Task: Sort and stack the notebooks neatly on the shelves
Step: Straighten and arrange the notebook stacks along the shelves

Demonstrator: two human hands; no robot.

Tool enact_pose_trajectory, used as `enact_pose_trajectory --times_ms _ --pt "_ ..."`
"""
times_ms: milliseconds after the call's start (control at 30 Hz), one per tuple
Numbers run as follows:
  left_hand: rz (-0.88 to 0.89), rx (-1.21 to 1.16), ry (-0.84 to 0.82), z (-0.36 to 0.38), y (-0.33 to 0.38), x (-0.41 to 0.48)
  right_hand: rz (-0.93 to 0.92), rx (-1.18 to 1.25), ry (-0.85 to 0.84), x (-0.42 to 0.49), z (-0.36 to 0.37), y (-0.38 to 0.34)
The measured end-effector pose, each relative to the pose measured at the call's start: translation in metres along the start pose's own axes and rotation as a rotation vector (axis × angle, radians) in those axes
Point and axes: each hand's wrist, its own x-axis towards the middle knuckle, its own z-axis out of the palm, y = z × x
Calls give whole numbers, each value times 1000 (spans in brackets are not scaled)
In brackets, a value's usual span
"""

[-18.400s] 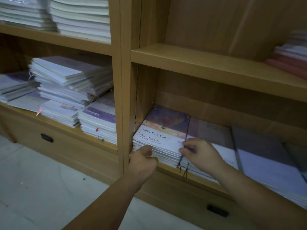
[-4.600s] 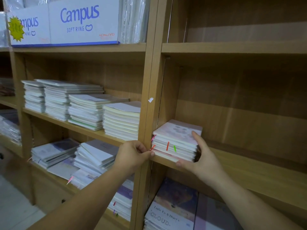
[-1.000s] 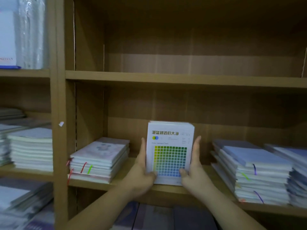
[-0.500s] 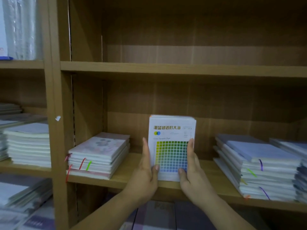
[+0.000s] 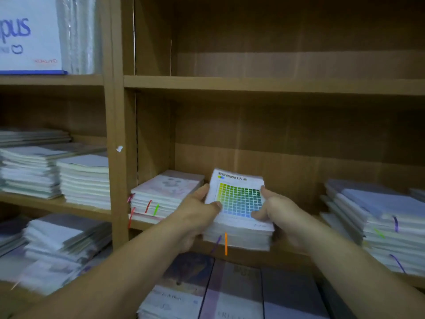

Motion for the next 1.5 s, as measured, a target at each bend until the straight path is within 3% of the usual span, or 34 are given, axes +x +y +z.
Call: enact_pose_trajectory --times_ms 233,333,433,533,600,800,1033,1300,1500 --pt "-101 -106 177 -17 -21 0 38 94 -18 7 33 9" --pt "2 78 258 -23 -23 -6 79 55 3 9 34 6" --pt "149 159 147 -29 -44 -24 85 25 29 8 36 4" --pt "356 354 23 -39 -68 -41 -9 -55 27 -1 37 5" --pt "424 455 71 -47 -73 -37 -110 -90 33 -12 37 9" --pt "343 570 147 -58 -91 -27 -361 -313 -2 -36 37 34" --pt "273 575 211 -63 -94 -17 -381 -278 134 -15 57 37" --pt "127 569 357 -71 -95 -10 -388 -327 110 -3 60 39" --pt "152 457 333 -73 -101 -5 -401 -301 159 -1 64 44"
